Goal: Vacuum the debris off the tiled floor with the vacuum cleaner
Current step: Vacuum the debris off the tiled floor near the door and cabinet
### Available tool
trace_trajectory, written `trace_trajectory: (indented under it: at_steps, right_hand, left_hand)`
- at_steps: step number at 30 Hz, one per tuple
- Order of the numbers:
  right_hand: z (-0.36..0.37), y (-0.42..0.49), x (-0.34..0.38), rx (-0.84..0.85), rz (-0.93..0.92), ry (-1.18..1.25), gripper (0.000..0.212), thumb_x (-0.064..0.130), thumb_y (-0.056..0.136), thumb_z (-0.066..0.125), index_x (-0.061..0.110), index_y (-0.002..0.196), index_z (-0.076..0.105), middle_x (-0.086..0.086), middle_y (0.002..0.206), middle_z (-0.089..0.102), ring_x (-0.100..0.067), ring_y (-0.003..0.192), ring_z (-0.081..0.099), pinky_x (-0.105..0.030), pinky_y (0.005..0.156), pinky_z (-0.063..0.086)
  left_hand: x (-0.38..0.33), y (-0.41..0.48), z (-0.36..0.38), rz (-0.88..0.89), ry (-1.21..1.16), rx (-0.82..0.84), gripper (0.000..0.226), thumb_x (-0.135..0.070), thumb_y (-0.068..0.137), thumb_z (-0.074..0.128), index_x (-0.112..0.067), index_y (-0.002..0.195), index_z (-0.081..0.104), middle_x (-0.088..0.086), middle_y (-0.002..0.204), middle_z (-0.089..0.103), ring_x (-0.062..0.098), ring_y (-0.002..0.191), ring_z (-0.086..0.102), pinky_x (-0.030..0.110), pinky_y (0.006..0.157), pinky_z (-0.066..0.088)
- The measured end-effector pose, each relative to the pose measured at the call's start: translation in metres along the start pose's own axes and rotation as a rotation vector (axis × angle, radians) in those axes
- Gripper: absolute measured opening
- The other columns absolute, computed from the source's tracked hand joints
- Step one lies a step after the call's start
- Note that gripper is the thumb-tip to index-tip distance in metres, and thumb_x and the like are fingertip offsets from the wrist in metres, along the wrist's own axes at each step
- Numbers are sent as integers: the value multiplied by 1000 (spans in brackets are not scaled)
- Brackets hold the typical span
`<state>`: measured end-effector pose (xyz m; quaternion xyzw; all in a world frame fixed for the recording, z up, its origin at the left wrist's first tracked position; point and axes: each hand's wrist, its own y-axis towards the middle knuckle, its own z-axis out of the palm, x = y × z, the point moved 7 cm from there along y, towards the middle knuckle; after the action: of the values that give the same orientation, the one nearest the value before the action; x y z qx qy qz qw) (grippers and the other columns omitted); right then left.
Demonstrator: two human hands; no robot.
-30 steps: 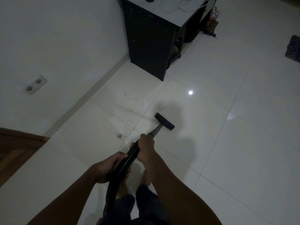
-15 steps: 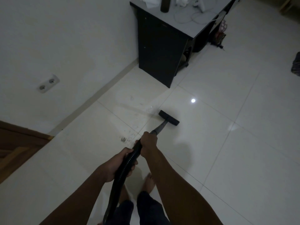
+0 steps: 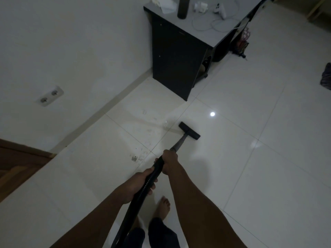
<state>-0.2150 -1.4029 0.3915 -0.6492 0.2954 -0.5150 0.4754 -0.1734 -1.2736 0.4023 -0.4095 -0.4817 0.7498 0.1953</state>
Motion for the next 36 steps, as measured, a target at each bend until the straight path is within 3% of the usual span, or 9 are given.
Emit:
trace_trajectory:
  at_steps: [3,8,13,16,20,27,30,33,36]
  right_hand:
    - [-6,11,9,-4,-2,-38,33,3,98,38,7,131,40,-16,83,49,-26,59,52,-38,56,50]
    - [-18,23,16,-1,12,-36,11,3,98,39,9,108,38,-16,81,48,-25,59,52,-38,55,50]
    - [-23,45,31,16,2,-69,7,5,98,40,8,103,39,-15,78,47,-26,58,51,-38,55,50]
    - [-18,41,36,56,-15,-99,9,5,97,40,9,90,38,-13,76,47,-24,57,51,-35,53,48]
    - [-13,40,15,109,-6,-125,8,6,95,41,8,103,41,-15,82,47,-26,56,53,-33,51,50]
    - [10,87,40,49,-44,-254,41,5,91,42,9,131,39,-16,86,52,-25,52,55,-30,45,50]
    - [11,78,33,81,-63,-269,42,8,89,42,17,130,39,-16,85,53,-24,53,56,-29,45,51]
    - [9,74,16,108,-60,-369,65,12,86,43,18,147,24,-15,91,56,-27,68,62,-36,58,58]
    - [13,96,31,89,-69,-434,58,14,81,45,10,137,35,-17,92,59,-31,74,64,-42,64,58]
  left_hand:
    - [-6,9,11,-4,-10,-26,50,-47,100,49,0,95,67,10,68,64,19,55,59,27,51,51]
    - [-4,19,19,-40,-11,14,53,-49,98,51,2,100,67,14,71,65,24,60,60,32,58,51]
    - [-15,42,40,-12,11,-41,48,-44,101,46,0,95,65,12,73,62,19,55,59,29,51,49]
    - [-16,41,39,0,-40,80,48,-42,100,38,-1,93,63,10,74,61,21,59,58,32,57,48]
    - [-9,24,39,-63,28,266,51,-43,93,36,0,87,63,13,73,60,24,63,58,32,63,49]
    - [-32,48,32,28,-77,-131,51,-45,103,40,0,105,64,13,84,60,21,61,59,31,52,49]
    - [-27,37,34,-1,-108,-35,52,-44,101,35,1,102,62,11,77,61,21,60,59,32,56,50]
    - [-19,24,40,-25,-126,112,51,-40,100,36,4,108,60,13,81,62,23,68,62,35,63,54]
    - [-30,36,38,25,-127,-28,49,-41,103,42,2,115,63,14,92,64,24,73,62,34,66,55]
